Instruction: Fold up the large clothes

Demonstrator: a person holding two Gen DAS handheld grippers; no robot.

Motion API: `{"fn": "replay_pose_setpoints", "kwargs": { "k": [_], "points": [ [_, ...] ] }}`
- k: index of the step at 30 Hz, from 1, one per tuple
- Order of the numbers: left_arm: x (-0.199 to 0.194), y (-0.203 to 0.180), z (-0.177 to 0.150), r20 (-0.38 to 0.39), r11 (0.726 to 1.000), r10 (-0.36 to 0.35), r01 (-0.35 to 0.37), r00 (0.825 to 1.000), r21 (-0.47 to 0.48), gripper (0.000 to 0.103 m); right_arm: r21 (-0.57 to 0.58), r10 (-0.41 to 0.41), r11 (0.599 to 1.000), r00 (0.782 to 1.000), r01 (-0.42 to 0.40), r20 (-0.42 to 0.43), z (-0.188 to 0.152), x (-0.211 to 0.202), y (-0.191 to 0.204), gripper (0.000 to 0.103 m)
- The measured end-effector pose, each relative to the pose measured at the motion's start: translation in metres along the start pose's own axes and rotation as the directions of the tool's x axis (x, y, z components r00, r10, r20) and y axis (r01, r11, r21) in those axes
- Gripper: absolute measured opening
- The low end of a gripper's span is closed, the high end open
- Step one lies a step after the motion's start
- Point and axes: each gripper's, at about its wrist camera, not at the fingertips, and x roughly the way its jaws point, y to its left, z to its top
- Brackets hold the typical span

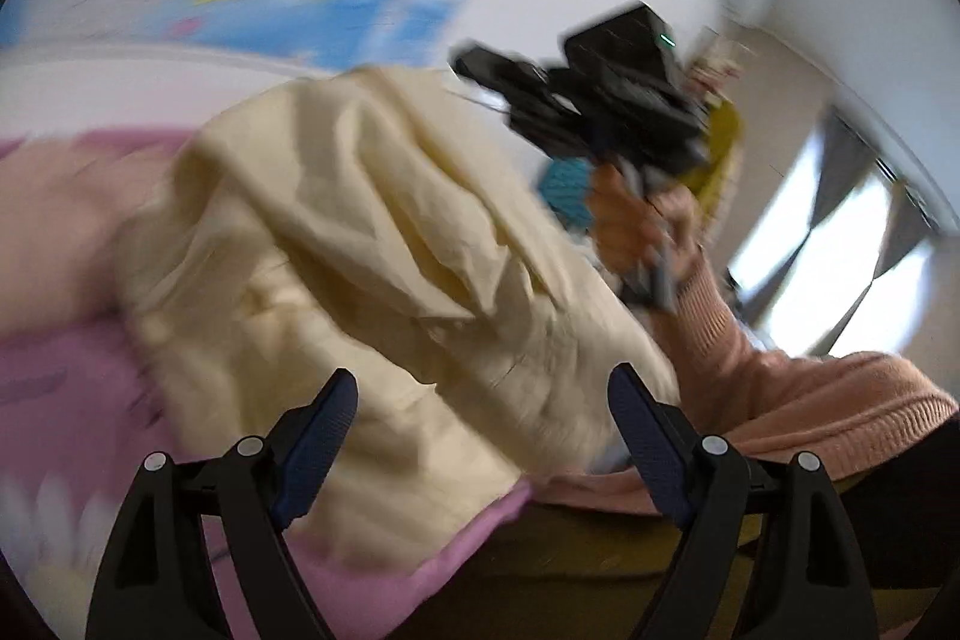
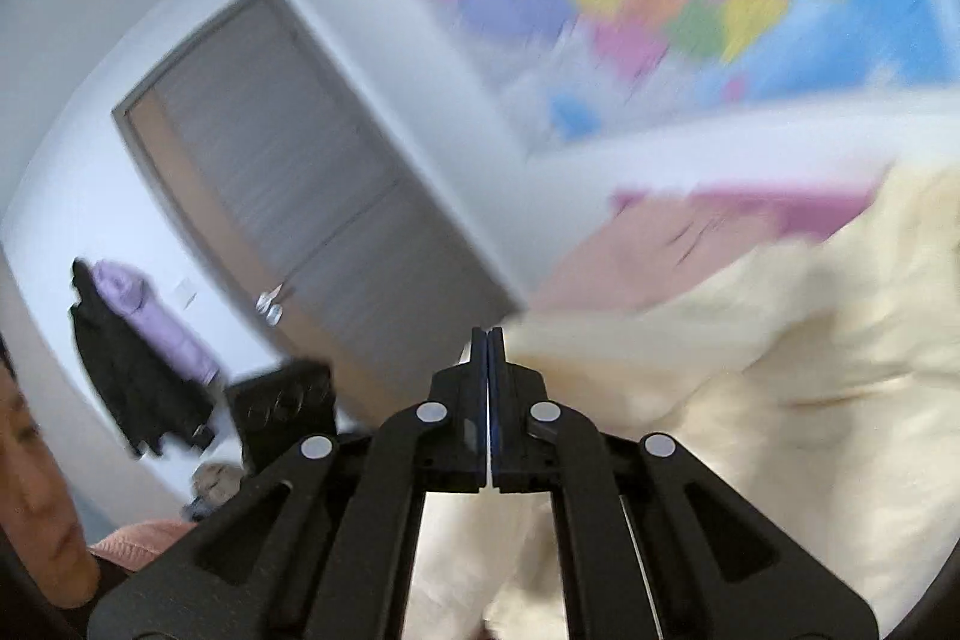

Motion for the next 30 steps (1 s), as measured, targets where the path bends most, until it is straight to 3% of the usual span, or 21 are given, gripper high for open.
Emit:
{"fn": "replay_pose_setpoints", "kwargs": {
  "k": [3,4,6,7,8,9,11,15,18,20,21,22,25,26,28,30],
  "points": [
    [0.025,-0.004,0.009,-0.021,0.999,-0.005,0.005,1.000,0.045,0.083,0.025,-0.136,0.991,0.990,0.135,0.041,0.004,-0.046,-0.031,0.001],
    [0.034,0.002,0.011,-0.024,0.999,0.027,-0.026,0.999,0.037,0.083,0.039,-0.167,0.985,0.985,0.166,0.034,0.001,-0.051,-0.037,0.004],
    [0.043,0.017,0.010,-0.037,0.998,0.069,-0.070,0.997,-0.004,0.083,0.058,-0.233,0.970,0.971,0.236,-0.049,-0.023,-0.054,-0.061,0.010],
    [0.049,0.029,0.009,-0.053,0.996,0.081,-0.083,0.995,-0.041,0.083,0.065,-0.257,0.963,0.963,0.263,-0.086,-0.033,-0.053,-0.071,0.031],
    [0.053,0.040,0.007,-0.065,0.992,0.091,-0.096,0.994,-0.078,0.083,0.066,-0.279,0.955,0.951,0.289,-0.134,-0.050,-0.045,-0.077,0.046],
    [0.054,0.047,0.003,-0.075,0.988,0.103,-0.110,0.992,-0.105,0.083,0.074,-0.260,0.959,0.951,0.275,-0.170,-0.069,-0.035,-0.079,0.072],
    [0.058,0.058,-0.002,-0.089,0.979,0.138,-0.150,0.986,-0.137,0.083,0.072,-0.188,0.974,0.946,0.214,-0.265,-0.106,-0.015,-0.075,0.075],
    [0.052,0.065,0.001,-0.074,0.970,0.173,-0.183,0.982,-0.160,0.083,0.011,-0.039,0.999,0.947,0.045,-0.318,-0.140,0.011,-0.043,0.083],
    [0.056,0.064,0.010,-0.080,0.966,0.204,-0.214,0.976,-0.143,0.084,-0.067,-0.033,0.998,0.934,0.010,-0.356,-0.152,0.020,-0.020,0.083],
    [0.064,0.063,0.017,-0.083,0.965,0.216,-0.225,0.973,-0.135,0.084,-0.090,-0.055,0.996,0.925,0.023,-0.375,-0.154,0.021,-0.018,0.052],
    [0.069,0.062,0.022,-0.082,0.963,0.225,-0.235,0.971,-0.130,0.084,-0.122,-0.095,0.991,0.917,0.051,-0.387,-0.153,0.019,-0.019,0.021],
    [0.071,0.061,0.028,-0.072,0.959,0.248,-0.256,0.966,-0.123,0.084,-0.123,-0.113,0.990,0.919,0.071,-0.377,-0.149,0.009,-0.018,0.014],
    [0.071,0.063,0.041,-0.018,0.964,0.221,-0.221,0.975,-0.148,0.084,-0.174,-0.251,0.962,0.935,0.211,-0.252,-0.103,-0.044,-0.027,0.011],
    [0.070,0.063,0.045,0.000,0.963,0.224,-0.221,0.975,-0.151,0.084,-0.175,-0.299,0.948,0.930,0.264,-0.215,-0.088,-0.060,-0.031,0.011],
    [0.071,0.063,0.047,0.016,0.960,0.249,-0.244,0.968,-0.135,0.084,-0.170,-0.374,0.923,0.912,0.347,-0.171,-0.062,-0.086,-0.042,0.011],
    [0.078,0.066,0.043,-0.005,0.953,0.280,-0.279,0.960,-0.122,0.084,-0.154,-0.482,0.875,0.856,0.459,-0.187,-0.050,-0.100,-0.068,0.015]
  ]
}}
